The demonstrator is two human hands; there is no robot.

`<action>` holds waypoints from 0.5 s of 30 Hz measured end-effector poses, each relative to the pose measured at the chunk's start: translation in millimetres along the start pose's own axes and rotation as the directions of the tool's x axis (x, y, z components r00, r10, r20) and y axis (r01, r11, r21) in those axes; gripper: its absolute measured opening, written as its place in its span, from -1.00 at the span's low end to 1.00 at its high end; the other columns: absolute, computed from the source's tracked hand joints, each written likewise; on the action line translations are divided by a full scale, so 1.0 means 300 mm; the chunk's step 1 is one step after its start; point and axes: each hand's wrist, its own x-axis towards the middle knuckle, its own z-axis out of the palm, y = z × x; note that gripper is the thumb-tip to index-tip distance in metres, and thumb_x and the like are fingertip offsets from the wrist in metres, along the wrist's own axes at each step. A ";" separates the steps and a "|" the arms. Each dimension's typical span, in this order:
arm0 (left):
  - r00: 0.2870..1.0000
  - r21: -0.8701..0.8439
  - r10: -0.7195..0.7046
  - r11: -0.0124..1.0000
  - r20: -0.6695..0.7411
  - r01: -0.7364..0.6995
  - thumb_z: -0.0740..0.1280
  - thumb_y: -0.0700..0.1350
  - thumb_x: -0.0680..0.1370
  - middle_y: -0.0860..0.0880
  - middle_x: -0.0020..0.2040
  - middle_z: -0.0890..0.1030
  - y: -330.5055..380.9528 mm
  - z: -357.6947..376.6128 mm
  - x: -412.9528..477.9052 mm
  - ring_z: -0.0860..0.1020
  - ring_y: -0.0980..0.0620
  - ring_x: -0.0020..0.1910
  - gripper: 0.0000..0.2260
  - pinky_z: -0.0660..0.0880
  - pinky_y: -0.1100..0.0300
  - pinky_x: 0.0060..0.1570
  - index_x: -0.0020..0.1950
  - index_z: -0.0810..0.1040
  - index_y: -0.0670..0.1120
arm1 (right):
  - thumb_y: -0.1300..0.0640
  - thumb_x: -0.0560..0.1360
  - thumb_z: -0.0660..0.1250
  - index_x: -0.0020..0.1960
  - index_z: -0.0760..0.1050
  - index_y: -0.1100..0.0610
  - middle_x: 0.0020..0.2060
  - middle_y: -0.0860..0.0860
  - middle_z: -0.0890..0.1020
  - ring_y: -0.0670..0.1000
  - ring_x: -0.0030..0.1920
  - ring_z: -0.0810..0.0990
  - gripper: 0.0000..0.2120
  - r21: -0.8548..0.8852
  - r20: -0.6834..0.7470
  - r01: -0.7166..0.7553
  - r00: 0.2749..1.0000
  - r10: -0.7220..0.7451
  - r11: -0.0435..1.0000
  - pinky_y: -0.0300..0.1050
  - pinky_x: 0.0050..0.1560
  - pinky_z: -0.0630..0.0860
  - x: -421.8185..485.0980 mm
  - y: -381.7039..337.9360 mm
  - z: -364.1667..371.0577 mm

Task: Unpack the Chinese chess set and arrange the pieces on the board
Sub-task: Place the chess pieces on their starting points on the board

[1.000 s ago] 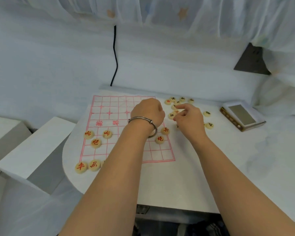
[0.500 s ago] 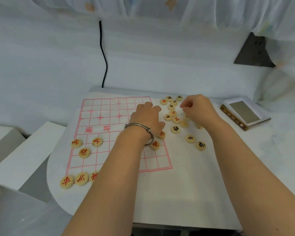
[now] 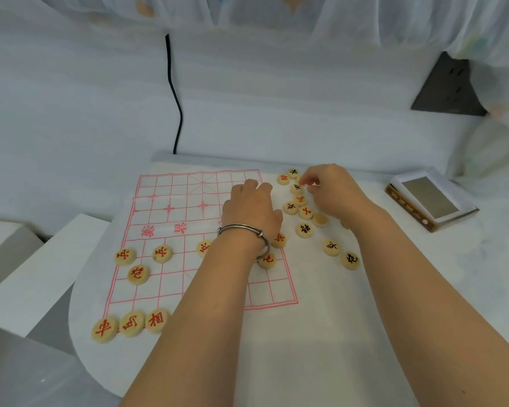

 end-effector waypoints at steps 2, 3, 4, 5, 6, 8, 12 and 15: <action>1.000 -0.030 -0.025 0.999 -0.013 0.024 0.22 -0.03 0.57 -0.07 0.41 0.30 -0.011 -0.008 0.007 0.25 -0.09 0.38 -0.56 0.35 0.01 0.26 0.43 0.28 -0.06 | 0.35 0.54 0.16 0.17 0.55 0.13 0.11 0.09 0.58 0.10 0.18 0.47 -0.69 -0.008 -0.059 0.007 0.998 -0.007 1.000 0.01 0.16 0.45 0.021 -0.007 0.006; 0.999 -0.049 -0.037 0.998 -0.019 0.036 0.22 -0.04 0.57 -0.07 0.41 0.30 -0.017 -0.011 0.011 0.24 -0.10 0.39 -0.56 0.34 0.01 0.27 0.44 0.27 -0.06 | 0.36 0.53 0.15 0.19 0.54 0.13 0.12 0.10 0.57 0.12 0.19 0.45 -0.67 -0.022 -0.077 0.015 0.997 -0.017 1.000 0.02 0.16 0.45 0.036 -0.013 0.009; 0.999 -0.064 -0.047 0.997 -0.024 0.045 0.22 -0.04 0.57 -0.07 0.41 0.30 -0.021 -0.015 0.013 0.24 -0.10 0.39 -0.55 0.33 0.01 0.28 0.44 0.27 -0.06 | 0.38 0.53 0.14 0.20 0.53 0.13 0.12 0.11 0.56 0.13 0.20 0.44 -0.65 -0.046 -0.078 0.031 0.996 -0.034 0.998 0.02 0.16 0.44 0.056 -0.018 0.013; 0.998 -0.077 -0.056 0.996 -0.025 0.054 0.22 -0.04 0.57 -0.08 0.41 0.31 -0.025 -0.017 0.015 0.24 -0.11 0.39 -0.55 0.32 0.02 0.28 0.44 0.27 -0.07 | 0.38 0.52 0.14 0.22 0.52 0.12 0.12 0.12 0.56 0.13 0.20 0.44 -0.63 -0.074 -0.062 0.051 0.997 -0.055 0.996 0.02 0.16 0.44 0.078 -0.022 0.019; 0.998 -0.086 -0.063 0.994 -0.025 0.061 0.22 -0.04 0.57 -0.08 0.41 0.31 -0.029 -0.019 0.016 0.24 -0.11 0.39 -0.55 0.32 0.02 0.28 0.44 0.27 -0.07 | 0.37 0.52 0.14 0.24 0.51 0.11 0.12 0.13 0.55 0.13 0.20 0.43 -0.63 -0.095 -0.034 0.067 0.997 -0.070 0.993 0.01 0.16 0.44 0.104 -0.026 0.026; 0.997 -0.100 -0.069 0.993 -0.020 0.067 0.23 -0.04 0.57 -0.08 0.41 0.31 -0.032 -0.020 0.016 0.25 -0.10 0.38 -0.55 0.32 0.02 0.28 0.44 0.27 -0.07 | 0.31 0.53 0.16 0.26 0.49 0.09 0.15 0.13 0.53 0.13 0.20 0.43 -0.64 -0.138 0.033 0.084 0.996 -0.080 0.987 0.00 0.16 0.44 0.154 -0.035 0.036; 0.998 -0.127 -0.062 0.990 -0.016 0.059 0.22 -0.04 0.57 -0.08 0.41 0.30 -0.028 -0.018 0.015 0.24 -0.10 0.39 -0.55 0.31 0.02 0.29 0.44 0.27 -0.07 | 0.11 0.53 0.28 0.26 0.49 0.14 0.15 0.10 0.54 0.10 0.22 0.41 -0.68 -0.269 0.153 0.110 0.986 -0.071 0.957 -0.04 0.14 0.39 0.203 -0.050 0.040; 0.999 -0.125 -0.049 0.991 -0.018 0.047 0.22 -0.05 0.57 -0.08 0.40 0.31 -0.022 -0.016 0.013 0.25 -0.11 0.38 -0.56 0.32 0.03 0.27 0.44 0.27 -0.08 | 0.10 0.49 0.34 0.15 0.56 0.16 0.06 0.08 0.58 0.09 0.16 0.42 -0.74 -0.346 0.190 0.159 0.977 -0.096 0.925 -0.05 0.05 0.41 0.200 -0.058 0.056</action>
